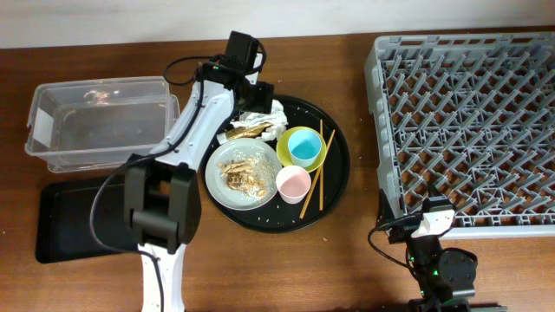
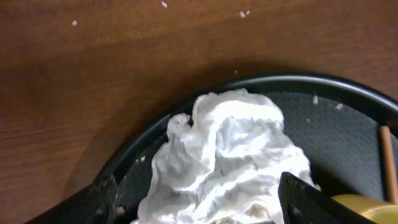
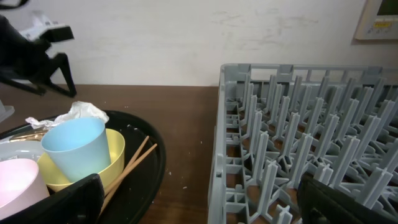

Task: Sort waste into correct bins and load items into the dishwasher rack
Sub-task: 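Grasp the white tissue with the left gripper, then carry the tissue left and drop it into the clear bin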

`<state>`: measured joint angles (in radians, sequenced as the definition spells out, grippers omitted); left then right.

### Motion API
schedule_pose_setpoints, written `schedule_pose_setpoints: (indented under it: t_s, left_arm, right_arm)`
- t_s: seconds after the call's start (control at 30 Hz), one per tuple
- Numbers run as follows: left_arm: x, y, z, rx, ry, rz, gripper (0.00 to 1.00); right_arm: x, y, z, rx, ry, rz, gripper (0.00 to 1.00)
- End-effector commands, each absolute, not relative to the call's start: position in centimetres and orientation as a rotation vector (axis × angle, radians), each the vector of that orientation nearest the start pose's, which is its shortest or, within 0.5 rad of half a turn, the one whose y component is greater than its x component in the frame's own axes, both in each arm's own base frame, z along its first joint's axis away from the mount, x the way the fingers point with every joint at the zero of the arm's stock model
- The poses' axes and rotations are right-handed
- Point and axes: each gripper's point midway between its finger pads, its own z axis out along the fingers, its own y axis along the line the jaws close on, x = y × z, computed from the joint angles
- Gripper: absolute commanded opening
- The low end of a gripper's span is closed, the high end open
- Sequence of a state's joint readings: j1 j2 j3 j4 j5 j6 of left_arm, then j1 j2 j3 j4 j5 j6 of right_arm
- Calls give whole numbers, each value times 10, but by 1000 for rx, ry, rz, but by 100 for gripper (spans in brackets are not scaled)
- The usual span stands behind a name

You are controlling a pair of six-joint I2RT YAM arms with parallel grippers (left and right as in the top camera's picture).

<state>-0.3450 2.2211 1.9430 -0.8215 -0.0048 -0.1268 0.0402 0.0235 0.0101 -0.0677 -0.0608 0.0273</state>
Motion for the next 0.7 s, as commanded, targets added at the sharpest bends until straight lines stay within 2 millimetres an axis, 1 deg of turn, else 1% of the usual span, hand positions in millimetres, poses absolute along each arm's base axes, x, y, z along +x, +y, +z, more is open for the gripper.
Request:
schedule_pose_setpoints:
  t_s: [0.0,0.07,0.17,0.2,0.23,0.27,0.3,0.33,0.37,0.4,0.43,0.47,0.53,0.57,0.6,0.63,0.67]
  left_arm:
    - [529,-184,60,145,2676,-140,79]
    - [529,-184,42,138,2703,-134,77]
    - [526,-188,37,150,2712,-133,62]
    - [526,-190,37,155,2712,-134,61]
    - [525,-191,37,158,2715,-133,38]
    - [524,-191,37,159,2717,-133,32]
    - [524,-191,37,159,2716,-133,31]
    - [525,-191,42,158,2711,-135,28]
    - [524,-191,51,157,2706,-137,17]
    - [523,-190,62,157,2699,-139,6]
    - [521,-189,79,155,2682,-145,1]
    - [519,-188,89,154,2674,-148,1]
    - [512,-185,143,147,2601,-175,1]
    - [504,-182,186,136,2533,-199,1]
    - [499,-178,214,128,2484,-211,1]
    - [493,-167,250,103,2416,-210,1]
    - [486,-152,278,68,2362,-182,1]
  right_arm:
    - [246,23,154,-59,1659,122,98]
    - [246,23,154,-59,1659,122,98]
    - [246,23,154,-59,1659,122,98]
    - [246,23,154,-59,1659,122,98]
    - [246,23,154,-59,1659,122,98]
    - [246,23,154,-59,1659,122,98]
    - [246,23,154,-59,1659,122,98]
    - [246,23,154,-59,1659,122,98]
    - [246,23,154,-59,1659,122,98]
    - [246,23,154,-59,1659,122,98]
    - [246,23,154,-59,1659,122,98]
    - [246,23,154,-59,1659,122,98]
    - [246,23,154,-59,1659,122,98]
    - [246,23,154,-59,1659,122,98]
    - [246,23,154,-59,1659,122,98]
    - [246,23,154,-59,1659,122,98]
    - [246,23,154,-59,1659,122,98]
